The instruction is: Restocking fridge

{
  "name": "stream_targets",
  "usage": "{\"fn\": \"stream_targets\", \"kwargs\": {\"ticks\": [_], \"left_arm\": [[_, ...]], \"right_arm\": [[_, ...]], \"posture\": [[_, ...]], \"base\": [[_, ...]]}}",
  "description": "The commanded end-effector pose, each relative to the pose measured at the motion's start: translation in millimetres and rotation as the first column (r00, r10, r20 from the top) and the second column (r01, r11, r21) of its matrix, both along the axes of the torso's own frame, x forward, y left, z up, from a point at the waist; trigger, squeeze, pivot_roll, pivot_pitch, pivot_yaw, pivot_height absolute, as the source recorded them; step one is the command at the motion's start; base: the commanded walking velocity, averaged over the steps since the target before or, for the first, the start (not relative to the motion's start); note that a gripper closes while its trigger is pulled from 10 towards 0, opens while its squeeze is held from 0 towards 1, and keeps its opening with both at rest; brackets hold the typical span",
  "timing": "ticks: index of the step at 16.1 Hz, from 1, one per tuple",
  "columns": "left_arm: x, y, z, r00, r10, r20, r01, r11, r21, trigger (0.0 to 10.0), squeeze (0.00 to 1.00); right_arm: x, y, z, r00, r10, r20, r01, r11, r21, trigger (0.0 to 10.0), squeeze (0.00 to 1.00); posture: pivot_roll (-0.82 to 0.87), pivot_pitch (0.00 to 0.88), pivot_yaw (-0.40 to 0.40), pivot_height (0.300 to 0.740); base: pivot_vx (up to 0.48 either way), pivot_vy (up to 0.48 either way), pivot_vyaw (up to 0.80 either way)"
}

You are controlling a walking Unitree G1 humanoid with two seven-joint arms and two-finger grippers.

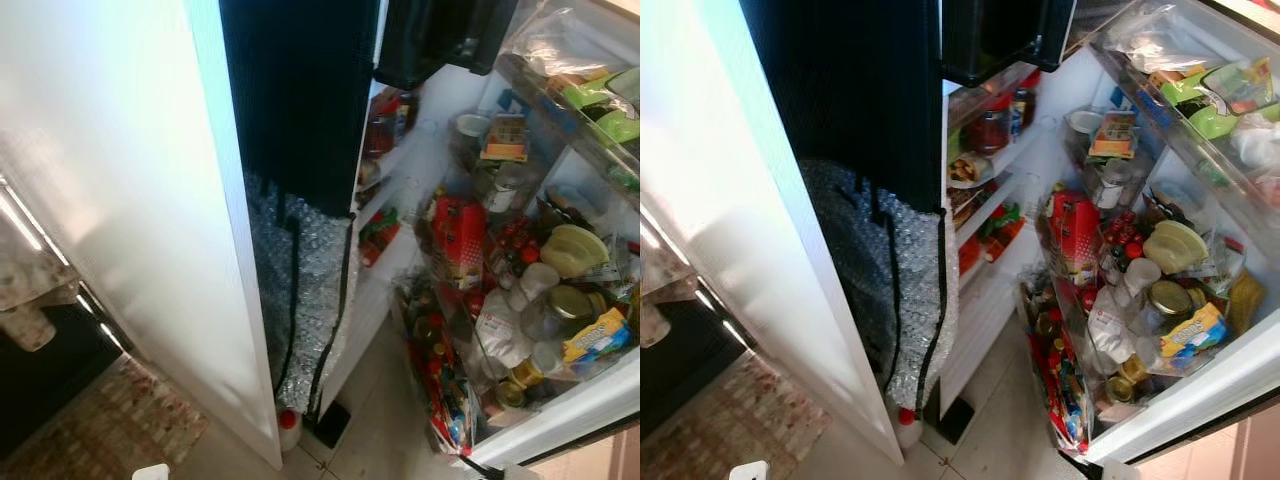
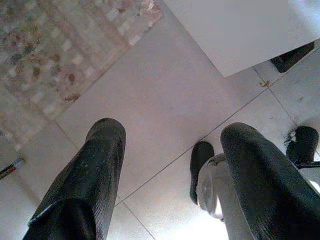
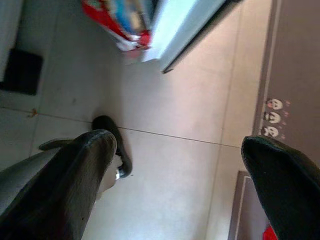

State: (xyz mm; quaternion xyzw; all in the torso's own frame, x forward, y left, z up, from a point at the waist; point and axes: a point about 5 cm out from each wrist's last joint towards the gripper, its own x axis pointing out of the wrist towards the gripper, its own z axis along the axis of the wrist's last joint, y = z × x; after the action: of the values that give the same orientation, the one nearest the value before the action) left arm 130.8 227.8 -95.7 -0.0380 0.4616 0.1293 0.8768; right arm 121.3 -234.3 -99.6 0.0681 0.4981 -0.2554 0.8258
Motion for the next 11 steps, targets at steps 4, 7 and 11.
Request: {"fn": "stream_targets", "kwargs": {"ticks": [4,7,11], "left_arm": [[-2.1,-6.5,-2,1.0,-0.015,-0.001,0.015,1.0,-0.007,10.0,0.0],[0.6,-6.9,-1,1.0,-0.017,0.006,0.017,1.0,-0.005,10.0,0.0],[5.8,-7.4,1,1.0,-0.022,0.021,0.022,1.0,-0.002,10.0,0.0]], "right_arm": [[-2.9,-12.2,2,0.999,-0.044,-0.002,0.044,0.998,-0.041,10.0,0.0],[2.1,-10.4,4,0.999,-0.051,0.014,0.052,0.997,-0.054,10.0,0.0],[8.6,-9.3,6,0.998,-0.055,0.032,0.057,0.996,-0.069,10.0,0.0]], "posture": [[-0.1,0.037,0.022,0.74],[-0.09,0.036,0.027,0.74],[-0.09,0.046,0.025,0.74]], "base": [[0.0,0.0,0.0],[0.0,0.0,0.0],[0.0,0.0,0.0]]}}
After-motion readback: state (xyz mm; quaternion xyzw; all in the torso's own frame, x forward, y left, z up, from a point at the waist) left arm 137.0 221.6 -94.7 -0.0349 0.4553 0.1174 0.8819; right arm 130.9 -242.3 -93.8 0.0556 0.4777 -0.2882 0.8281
